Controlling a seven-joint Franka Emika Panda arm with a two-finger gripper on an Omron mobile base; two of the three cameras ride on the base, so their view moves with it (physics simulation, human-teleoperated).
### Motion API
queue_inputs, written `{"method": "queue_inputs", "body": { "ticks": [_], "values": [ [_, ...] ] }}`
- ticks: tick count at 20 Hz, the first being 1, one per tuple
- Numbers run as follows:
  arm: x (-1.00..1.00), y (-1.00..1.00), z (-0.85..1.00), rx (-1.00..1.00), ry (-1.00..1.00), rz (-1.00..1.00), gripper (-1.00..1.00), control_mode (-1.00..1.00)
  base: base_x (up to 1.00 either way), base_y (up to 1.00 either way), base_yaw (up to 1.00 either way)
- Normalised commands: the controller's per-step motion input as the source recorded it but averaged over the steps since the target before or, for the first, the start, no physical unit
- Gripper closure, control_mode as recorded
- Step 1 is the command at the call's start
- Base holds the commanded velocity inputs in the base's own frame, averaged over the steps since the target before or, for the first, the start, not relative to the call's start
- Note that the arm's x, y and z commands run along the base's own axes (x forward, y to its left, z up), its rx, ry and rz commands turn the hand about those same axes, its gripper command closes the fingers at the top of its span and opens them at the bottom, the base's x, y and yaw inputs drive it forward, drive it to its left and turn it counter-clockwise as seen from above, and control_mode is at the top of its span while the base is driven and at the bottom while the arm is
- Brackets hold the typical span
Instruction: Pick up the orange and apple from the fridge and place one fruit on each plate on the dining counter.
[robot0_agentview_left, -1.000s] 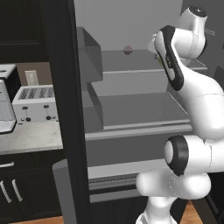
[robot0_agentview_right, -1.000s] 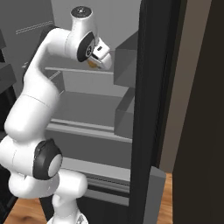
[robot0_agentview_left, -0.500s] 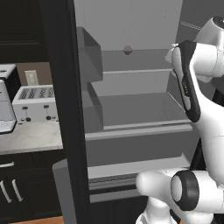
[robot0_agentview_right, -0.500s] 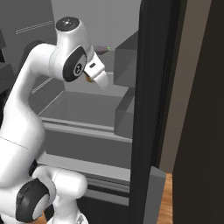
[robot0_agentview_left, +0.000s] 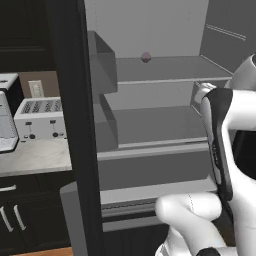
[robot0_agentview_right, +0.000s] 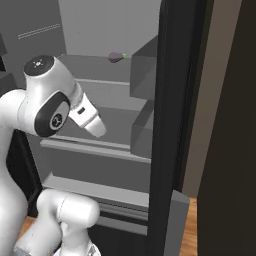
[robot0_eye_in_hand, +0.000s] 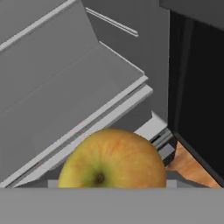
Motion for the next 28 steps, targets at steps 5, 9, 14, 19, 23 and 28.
{"method": "queue_inputs", "body": {
  "ticks": [5,9,14,19,23,28],
  "values": [
    [-0.91,0.47,-0.82,-0.17,0.0,0.09,1.0,-1.0,0.0,0.0,0.0],
    [-0.41,0.12,-0.6,0.0,0.03,0.31,1.0,-1.0,0.0,0.0,0.0],
    [-0.04,0.1,-0.51,0.0,0.01,0.39,1.0,-1.0,0.0,0.0,0.0],
    [0.0,0.37,-0.37,-0.03,0.02,0.26,1.0,-1.0,0.0,0.0,0.0],
    [0.0,0.41,-0.31,-0.06,0.0,0.16,1.0,-1.0,0.0,0.0,0.0],
    [-0.02,0.29,-0.29,-0.05,0.0,0.15,1.0,-1.0,0.0,0.0,0.0]
  ]
}}
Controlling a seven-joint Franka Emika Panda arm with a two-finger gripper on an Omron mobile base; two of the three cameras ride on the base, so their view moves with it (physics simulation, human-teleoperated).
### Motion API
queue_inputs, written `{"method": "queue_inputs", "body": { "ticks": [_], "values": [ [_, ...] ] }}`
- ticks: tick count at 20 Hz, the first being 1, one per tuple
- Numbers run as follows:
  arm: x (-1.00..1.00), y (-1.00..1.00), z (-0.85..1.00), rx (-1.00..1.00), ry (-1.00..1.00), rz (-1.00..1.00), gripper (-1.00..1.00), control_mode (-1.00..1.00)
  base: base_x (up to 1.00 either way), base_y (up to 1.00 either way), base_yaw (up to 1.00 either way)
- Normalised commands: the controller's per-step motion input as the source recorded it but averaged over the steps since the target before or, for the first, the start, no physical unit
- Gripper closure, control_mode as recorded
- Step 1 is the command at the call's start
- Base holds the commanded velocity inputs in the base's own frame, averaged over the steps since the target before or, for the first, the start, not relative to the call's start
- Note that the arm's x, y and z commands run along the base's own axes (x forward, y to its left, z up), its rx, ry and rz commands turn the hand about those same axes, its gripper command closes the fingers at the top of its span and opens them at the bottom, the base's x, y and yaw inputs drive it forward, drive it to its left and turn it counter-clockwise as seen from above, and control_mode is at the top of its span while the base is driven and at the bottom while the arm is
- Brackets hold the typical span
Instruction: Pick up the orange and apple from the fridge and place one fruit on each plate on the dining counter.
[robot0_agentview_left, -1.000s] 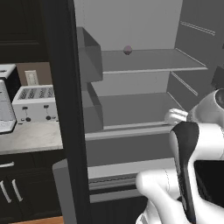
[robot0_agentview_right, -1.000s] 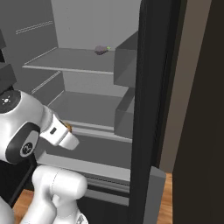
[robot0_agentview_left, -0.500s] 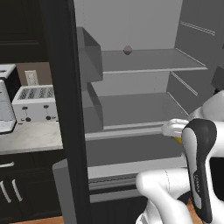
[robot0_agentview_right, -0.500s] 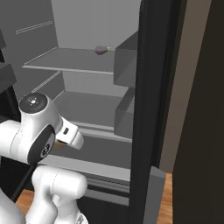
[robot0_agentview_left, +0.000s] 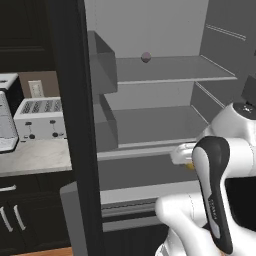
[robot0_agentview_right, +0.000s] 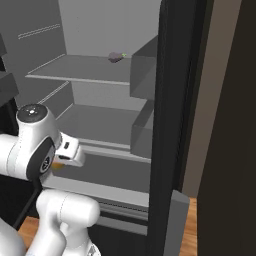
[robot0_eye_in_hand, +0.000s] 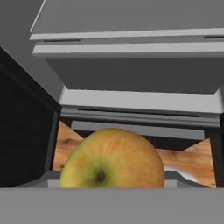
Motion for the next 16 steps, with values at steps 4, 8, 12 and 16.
{"method": "queue_inputs", "body": {
  "ticks": [4,8,12,16],
  "values": [
    [-0.03,0.08,-0.07,-0.02,0.0,0.04,1.0,1.0,-0.39,0.1,0.1],
    [0.0,0.0,0.0,0.0,0.0,0.0,1.0,1.0,-0.68,0.04,0.1],
    [0.0,0.0,0.0,0.0,0.0,0.0,1.0,1.0,-0.77,0.0,0.04],
    [0.0,0.0,0.0,0.0,0.0,0.0,1.0,1.0,-0.89,0.0,0.0]
  ]
}}
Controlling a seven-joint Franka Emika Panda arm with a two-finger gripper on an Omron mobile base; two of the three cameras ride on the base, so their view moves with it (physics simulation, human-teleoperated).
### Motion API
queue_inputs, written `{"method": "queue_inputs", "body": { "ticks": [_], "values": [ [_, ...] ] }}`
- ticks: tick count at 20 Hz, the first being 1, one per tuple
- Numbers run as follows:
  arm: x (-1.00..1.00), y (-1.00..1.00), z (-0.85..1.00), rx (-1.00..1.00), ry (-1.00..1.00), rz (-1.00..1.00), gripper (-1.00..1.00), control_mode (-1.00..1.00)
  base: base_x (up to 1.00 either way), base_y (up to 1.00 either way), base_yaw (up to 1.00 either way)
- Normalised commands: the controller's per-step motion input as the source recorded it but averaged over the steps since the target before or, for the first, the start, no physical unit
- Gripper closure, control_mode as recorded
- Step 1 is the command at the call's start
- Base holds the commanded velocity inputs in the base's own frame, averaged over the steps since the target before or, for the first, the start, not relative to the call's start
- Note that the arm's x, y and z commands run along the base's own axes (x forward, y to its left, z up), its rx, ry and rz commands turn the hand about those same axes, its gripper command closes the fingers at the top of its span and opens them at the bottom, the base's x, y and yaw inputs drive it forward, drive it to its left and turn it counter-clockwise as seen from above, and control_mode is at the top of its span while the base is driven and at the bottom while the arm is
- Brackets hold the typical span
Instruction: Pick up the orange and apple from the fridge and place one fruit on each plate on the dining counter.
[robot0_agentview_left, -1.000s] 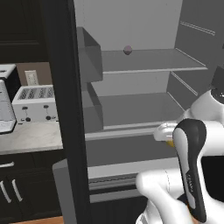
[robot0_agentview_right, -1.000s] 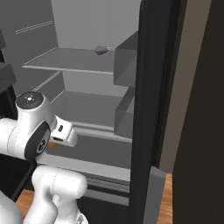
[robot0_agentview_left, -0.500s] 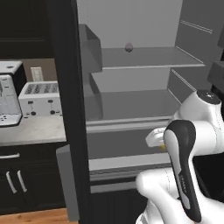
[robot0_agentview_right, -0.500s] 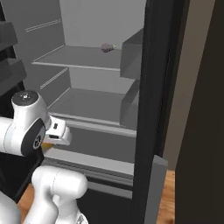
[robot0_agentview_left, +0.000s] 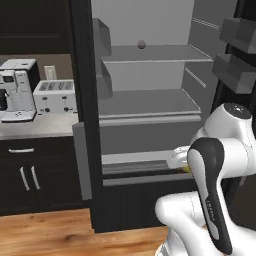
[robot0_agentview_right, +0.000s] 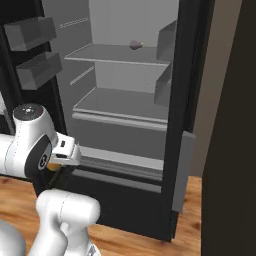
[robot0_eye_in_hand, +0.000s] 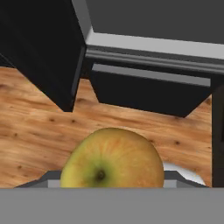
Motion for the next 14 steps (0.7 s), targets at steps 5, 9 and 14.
{"method": "queue_inputs", "body": {
  "ticks": [5,9,14],
  "values": [
    [0.0,0.0,0.0,0.0,0.0,0.0,1.0,1.0,-1.0,0.0,0.0],
    [0.0,0.0,0.0,0.0,0.0,0.0,1.0,1.0,-0.99,0.04,0.02],
    [0.0,0.0,0.0,0.0,0.0,0.0,1.0,1.0,-0.99,0.12,0.05]
  ]
}}
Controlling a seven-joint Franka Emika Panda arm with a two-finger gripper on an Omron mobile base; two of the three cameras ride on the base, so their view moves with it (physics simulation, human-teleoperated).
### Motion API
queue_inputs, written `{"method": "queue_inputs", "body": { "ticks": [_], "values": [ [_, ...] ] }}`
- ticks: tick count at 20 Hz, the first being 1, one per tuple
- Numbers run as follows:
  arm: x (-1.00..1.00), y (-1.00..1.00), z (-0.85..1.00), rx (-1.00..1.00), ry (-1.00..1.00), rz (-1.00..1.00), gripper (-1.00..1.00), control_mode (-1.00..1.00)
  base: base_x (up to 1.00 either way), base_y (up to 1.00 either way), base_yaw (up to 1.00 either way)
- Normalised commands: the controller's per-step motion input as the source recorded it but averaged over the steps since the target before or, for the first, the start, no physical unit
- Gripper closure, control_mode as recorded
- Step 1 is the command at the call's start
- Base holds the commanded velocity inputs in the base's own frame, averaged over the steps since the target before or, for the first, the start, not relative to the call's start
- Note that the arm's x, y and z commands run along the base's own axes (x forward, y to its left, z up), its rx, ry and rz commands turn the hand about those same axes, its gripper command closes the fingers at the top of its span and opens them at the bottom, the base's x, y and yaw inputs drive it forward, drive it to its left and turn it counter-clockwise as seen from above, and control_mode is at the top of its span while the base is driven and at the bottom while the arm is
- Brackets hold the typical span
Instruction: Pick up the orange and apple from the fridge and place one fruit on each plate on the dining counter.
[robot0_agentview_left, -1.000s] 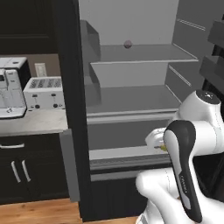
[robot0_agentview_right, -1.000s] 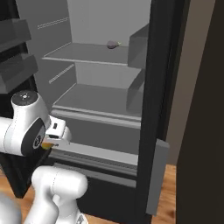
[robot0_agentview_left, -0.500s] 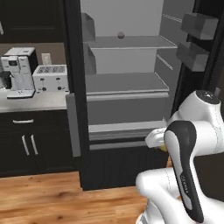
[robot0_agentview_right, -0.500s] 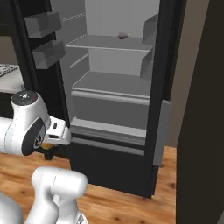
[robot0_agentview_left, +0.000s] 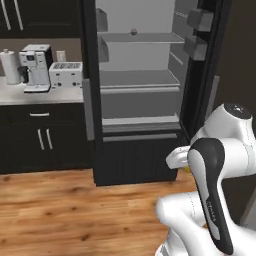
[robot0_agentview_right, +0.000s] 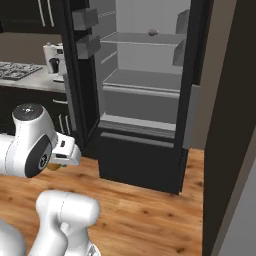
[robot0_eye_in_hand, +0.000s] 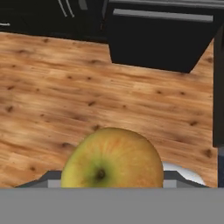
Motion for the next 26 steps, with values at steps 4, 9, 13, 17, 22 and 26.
{"method": "queue_inputs", "body": {
  "ticks": [4,9,13,17,22,26],
  "values": [
    [0.0,0.0,0.0,0.0,0.0,0.0,1.0,1.0,-0.99,0.23,0.04],
    [0.0,0.0,0.0,0.0,0.0,0.0,1.0,1.0,-0.99,0.35,0.02],
    [0.0,0.0,0.0,0.0,0.0,0.0,1.0,1.0,-0.98,0.4,0.01],
    [0.0,0.0,0.0,0.0,0.0,0.0,1.0,1.0,-1.0,0.49,0.01],
    [0.0,0.0,0.0,0.0,0.0,0.0,1.0,1.0,-0.97,0.53,0.0],
    [0.0,0.0,0.0,0.0,0.0,0.0,1.0,1.0,-0.92,0.57,0.01]
  ]
}}
